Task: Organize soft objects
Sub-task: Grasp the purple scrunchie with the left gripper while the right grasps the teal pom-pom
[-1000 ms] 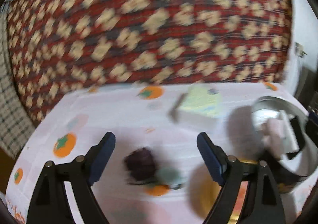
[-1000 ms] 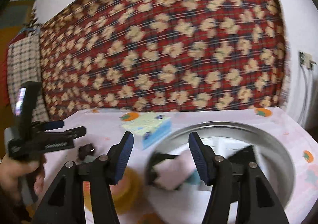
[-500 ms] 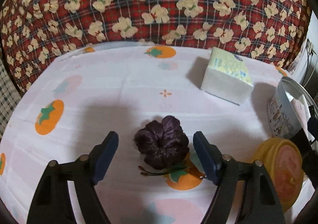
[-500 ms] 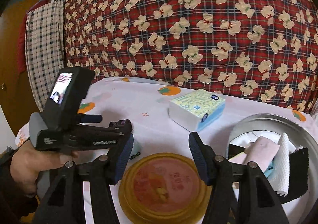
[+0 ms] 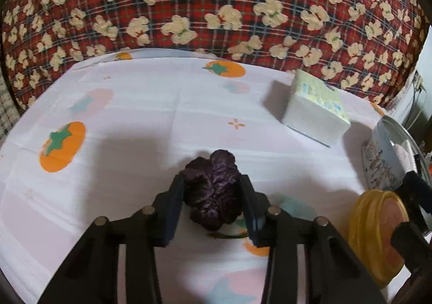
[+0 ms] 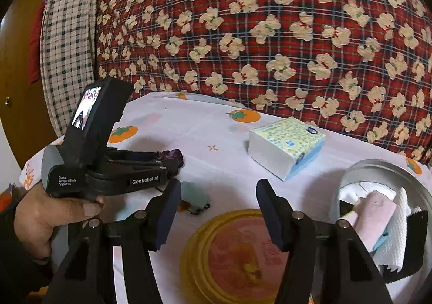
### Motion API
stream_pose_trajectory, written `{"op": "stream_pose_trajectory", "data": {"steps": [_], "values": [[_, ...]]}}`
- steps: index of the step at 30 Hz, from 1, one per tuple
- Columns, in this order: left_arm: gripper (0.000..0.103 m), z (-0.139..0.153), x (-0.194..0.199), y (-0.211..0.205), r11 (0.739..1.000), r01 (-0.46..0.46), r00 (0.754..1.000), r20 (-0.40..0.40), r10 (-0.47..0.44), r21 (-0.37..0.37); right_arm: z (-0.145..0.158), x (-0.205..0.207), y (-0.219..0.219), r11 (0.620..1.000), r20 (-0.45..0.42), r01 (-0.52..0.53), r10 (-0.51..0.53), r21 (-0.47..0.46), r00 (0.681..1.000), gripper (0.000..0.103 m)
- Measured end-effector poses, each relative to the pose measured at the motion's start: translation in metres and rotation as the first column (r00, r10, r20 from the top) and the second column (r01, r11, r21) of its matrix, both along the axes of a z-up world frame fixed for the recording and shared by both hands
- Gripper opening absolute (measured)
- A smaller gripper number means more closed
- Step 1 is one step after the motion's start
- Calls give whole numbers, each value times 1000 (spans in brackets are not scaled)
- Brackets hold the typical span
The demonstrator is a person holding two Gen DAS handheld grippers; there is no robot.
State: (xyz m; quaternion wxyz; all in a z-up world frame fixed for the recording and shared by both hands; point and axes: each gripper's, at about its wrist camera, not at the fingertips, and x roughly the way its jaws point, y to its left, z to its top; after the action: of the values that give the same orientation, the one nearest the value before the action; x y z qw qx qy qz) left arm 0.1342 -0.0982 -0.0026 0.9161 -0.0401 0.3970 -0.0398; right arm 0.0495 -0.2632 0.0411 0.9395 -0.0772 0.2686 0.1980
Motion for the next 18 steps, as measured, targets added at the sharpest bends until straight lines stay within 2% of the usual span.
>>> {"op": "stream_pose_trajectory", "data": {"steps": [3, 7, 13, 15, 17, 18], "values": [[39, 2, -3, 12, 998, -40, 999, 17, 39, 38, 1, 5, 18, 998, -6, -32, 32, -57, 999, 60], [39, 1, -6, 34, 994, -101, 995, 30, 100, 45, -2, 18, 48, 986, -63, -68, 59, -149, 996, 60], [40, -2, -11, 58, 990, -140, 990, 24, 141, -19, -22, 45, 84, 954, -191, -108, 55, -281, 980, 60], [40, -2, -11, 59, 990, -139, 990, 25, 140, -28, -31, 54, 91, 938, -224, -114, 40, -328, 974, 58], [40, -2, -12, 58, 990, -136, 990, 30, 137, -22, -36, 60, 92, 927, -247, -109, 19, -359, 969, 49], [40, -1, -12, 57, 991, -133, 991, 31, 134, -19, -39, 64, 91, 924, -263, -111, 11, -365, 965, 48]]}}
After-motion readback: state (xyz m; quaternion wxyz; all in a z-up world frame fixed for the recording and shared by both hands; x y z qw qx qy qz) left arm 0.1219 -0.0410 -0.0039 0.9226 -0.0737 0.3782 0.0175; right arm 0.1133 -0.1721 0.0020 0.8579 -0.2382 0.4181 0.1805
